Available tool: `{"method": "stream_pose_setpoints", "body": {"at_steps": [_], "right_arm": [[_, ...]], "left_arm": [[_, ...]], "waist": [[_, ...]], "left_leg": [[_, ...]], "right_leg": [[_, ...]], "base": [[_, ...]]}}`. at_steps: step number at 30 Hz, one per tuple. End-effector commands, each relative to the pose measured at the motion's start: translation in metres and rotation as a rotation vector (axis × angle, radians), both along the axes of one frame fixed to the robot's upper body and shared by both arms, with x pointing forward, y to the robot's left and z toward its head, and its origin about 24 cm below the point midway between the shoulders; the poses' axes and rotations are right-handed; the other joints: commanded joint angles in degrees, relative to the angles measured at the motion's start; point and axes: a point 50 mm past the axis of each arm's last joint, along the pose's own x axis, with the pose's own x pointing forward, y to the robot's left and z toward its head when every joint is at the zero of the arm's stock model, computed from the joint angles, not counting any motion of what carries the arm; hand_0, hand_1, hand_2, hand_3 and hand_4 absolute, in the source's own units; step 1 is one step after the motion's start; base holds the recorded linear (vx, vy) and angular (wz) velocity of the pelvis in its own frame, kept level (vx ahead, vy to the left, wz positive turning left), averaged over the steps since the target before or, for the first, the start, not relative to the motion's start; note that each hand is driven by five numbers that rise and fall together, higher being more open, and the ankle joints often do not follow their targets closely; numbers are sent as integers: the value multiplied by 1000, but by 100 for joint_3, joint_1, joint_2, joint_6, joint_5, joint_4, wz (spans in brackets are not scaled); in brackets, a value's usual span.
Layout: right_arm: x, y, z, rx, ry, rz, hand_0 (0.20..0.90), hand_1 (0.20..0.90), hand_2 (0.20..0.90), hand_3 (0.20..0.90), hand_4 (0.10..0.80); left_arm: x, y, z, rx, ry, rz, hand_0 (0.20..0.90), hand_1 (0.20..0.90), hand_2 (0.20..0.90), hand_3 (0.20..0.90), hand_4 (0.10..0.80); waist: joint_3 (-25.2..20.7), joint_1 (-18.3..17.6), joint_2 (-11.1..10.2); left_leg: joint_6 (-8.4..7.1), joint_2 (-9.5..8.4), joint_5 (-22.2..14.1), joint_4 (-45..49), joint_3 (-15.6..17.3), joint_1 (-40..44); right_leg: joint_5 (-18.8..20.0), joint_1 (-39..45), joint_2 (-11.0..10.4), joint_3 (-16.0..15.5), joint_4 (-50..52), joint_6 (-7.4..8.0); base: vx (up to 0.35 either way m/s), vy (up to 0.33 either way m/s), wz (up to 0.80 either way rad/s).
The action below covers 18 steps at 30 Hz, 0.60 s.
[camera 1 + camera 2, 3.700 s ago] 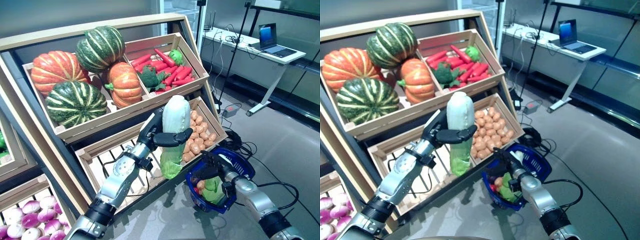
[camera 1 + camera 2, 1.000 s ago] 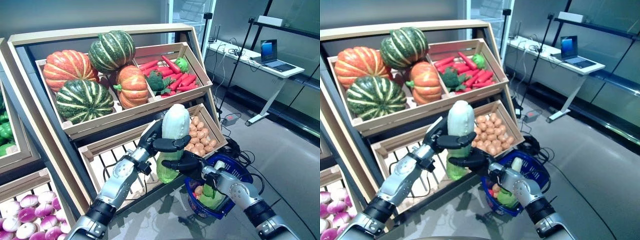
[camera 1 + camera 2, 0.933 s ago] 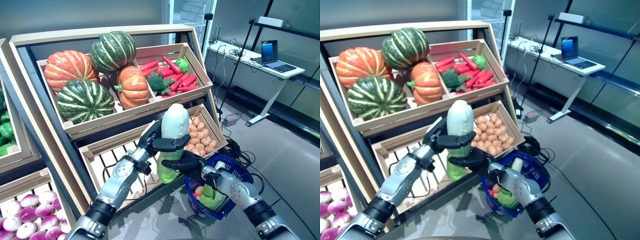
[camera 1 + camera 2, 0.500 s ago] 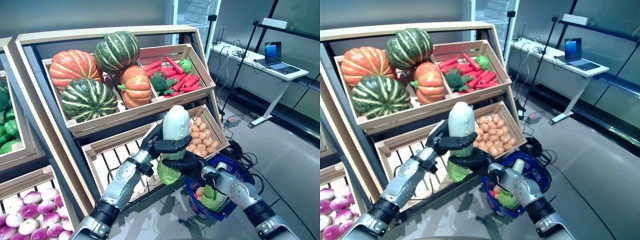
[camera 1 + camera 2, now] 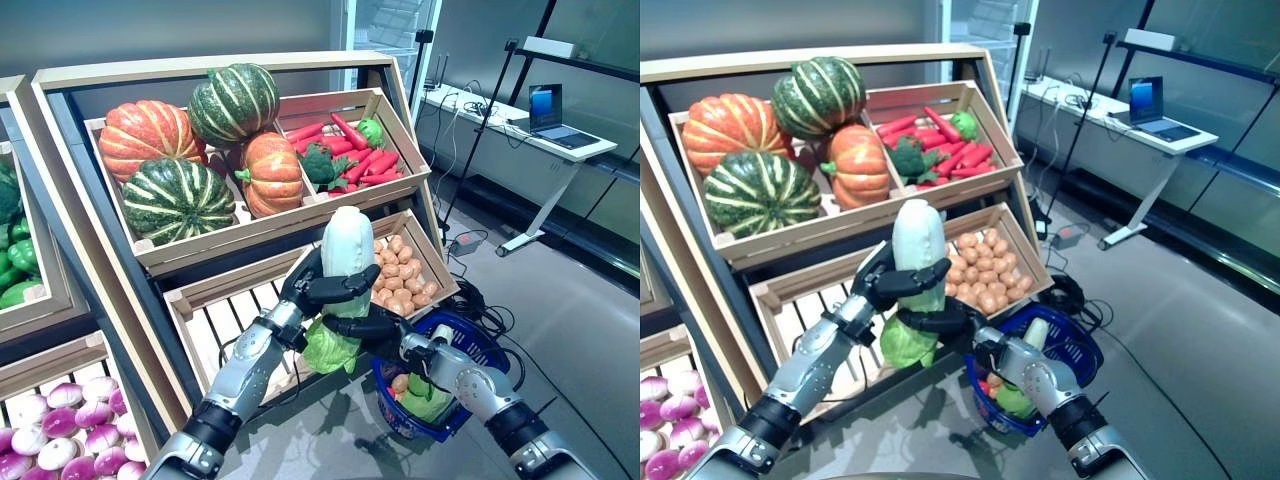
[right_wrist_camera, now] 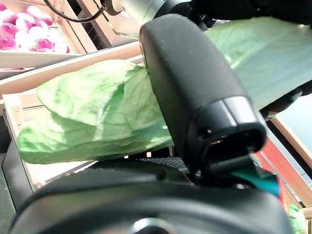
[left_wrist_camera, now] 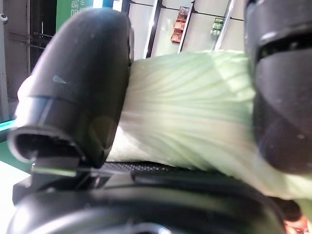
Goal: Put vegetables into the basket
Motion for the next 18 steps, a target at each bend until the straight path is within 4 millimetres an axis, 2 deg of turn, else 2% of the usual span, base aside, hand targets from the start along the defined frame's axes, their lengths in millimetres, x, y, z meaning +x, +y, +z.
{"method": "stream_pose_setpoints", "body": {"at_steps": [1,7,11,16,18], "right_arm": [[57,24,111,464,-358,-165,300,300,300,300,400],[60,7,101,393,-338,-240,300,300,300,300,400],[61,-13,91,332,-332,-308,300,300,300,300,400],[60,-44,80,278,-318,-416,300,300,300,300,400],[57,-73,68,239,-276,-518,300,300,300,300,400]], "left_arm": [[3,-46,24,-73,-127,-149,900,900,900,900,800],[5,-34,22,-38,-112,-97,900,900,900,900,800],[8,-21,20,1,-107,-52,900,900,900,900,800],[12,2,20,36,-107,35,900,900,900,900,800],[15,22,19,56,-95,114,900,900,900,900,800]], "waist": [[-80,13,11],[-79,-21,19],[-67,-48,18],[-37,-86,25],[-20,-123,30]], "left_leg": [[69,-9,-448,8,-149,113],[76,-3,-442,8,-99,114],[70,9,-426,8,-58,108],[70,20,-416,8,-2,103],[66,34,-405,8,46,104]], "right_leg": [[55,-18,-95,-90,7,-228],[72,-48,-93,-47,7,-220],[94,-80,-83,-16,7,-218],[114,-120,-71,39,7,-218],[122,-139,-61,65,7,-217]], "base": [[0,0,0],[0,0,0],[0,0,0],[-21,-7,-5],[-14,-15,-14]]}}
